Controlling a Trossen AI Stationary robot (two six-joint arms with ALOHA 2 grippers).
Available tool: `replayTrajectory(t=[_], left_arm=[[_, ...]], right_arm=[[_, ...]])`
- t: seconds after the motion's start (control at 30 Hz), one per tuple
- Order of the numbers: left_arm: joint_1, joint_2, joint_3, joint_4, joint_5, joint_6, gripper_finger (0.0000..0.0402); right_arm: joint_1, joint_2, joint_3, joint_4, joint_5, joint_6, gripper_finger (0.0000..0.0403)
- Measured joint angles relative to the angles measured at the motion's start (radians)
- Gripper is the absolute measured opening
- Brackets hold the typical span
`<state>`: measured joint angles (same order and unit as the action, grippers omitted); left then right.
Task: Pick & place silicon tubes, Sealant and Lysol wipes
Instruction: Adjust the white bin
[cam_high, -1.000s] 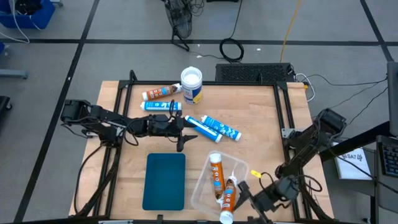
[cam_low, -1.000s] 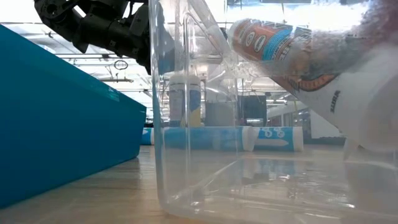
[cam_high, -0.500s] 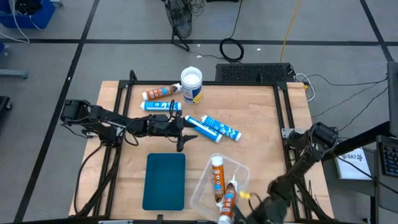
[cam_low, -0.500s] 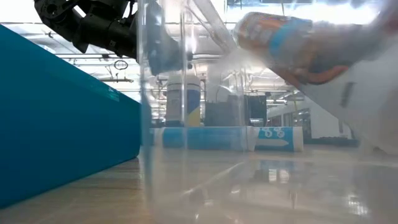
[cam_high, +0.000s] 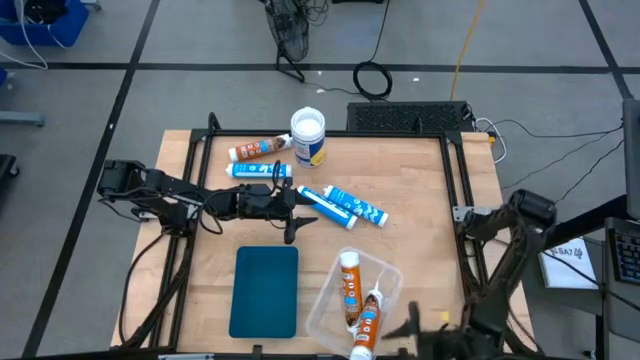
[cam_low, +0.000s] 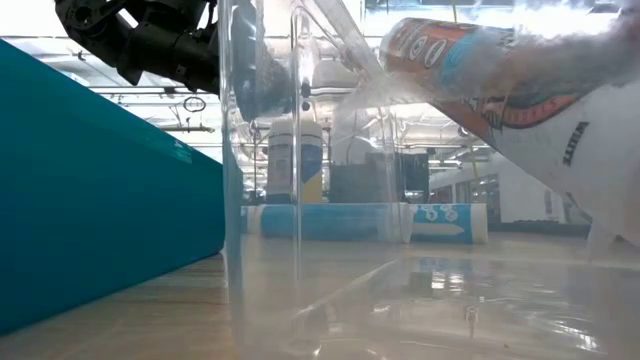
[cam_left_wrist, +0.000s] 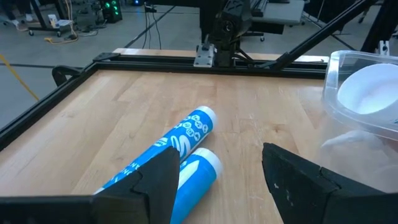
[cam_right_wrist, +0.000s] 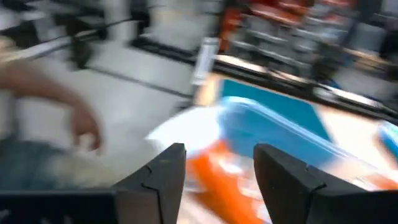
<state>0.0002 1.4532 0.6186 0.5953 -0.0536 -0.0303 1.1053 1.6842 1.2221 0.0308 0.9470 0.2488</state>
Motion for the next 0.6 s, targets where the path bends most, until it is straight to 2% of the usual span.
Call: replayTrajectory(t=[0.07, 0.2, 0.43, 0.6], left_arm=[[0.0, 0.0, 0.0, 0.0, 0.0, 0.0, 0.023], [0.0, 0.0, 0.0, 0.0, 0.0, 0.0, 0.023], [0.0, 0.0, 0.0, 0.0, 0.0, 0.0, 0.023], [0.0, 0.0, 0.0, 0.0, 0.0, 0.0, 0.023]], right_arm=[[0.008, -0.031, 0.0, -0.085, 0.047, 0.089, 0.0162], [0.009, -0.059, 0.0, -0.251, 0.008, 0.276, 0.013], [0.001, -0.059, -0.005, -0.605, -0.145, 0.698, 0.0013], [-0.011, -0.059, -0.031, -0.694, -0.166, 0.833, 0.0004]])
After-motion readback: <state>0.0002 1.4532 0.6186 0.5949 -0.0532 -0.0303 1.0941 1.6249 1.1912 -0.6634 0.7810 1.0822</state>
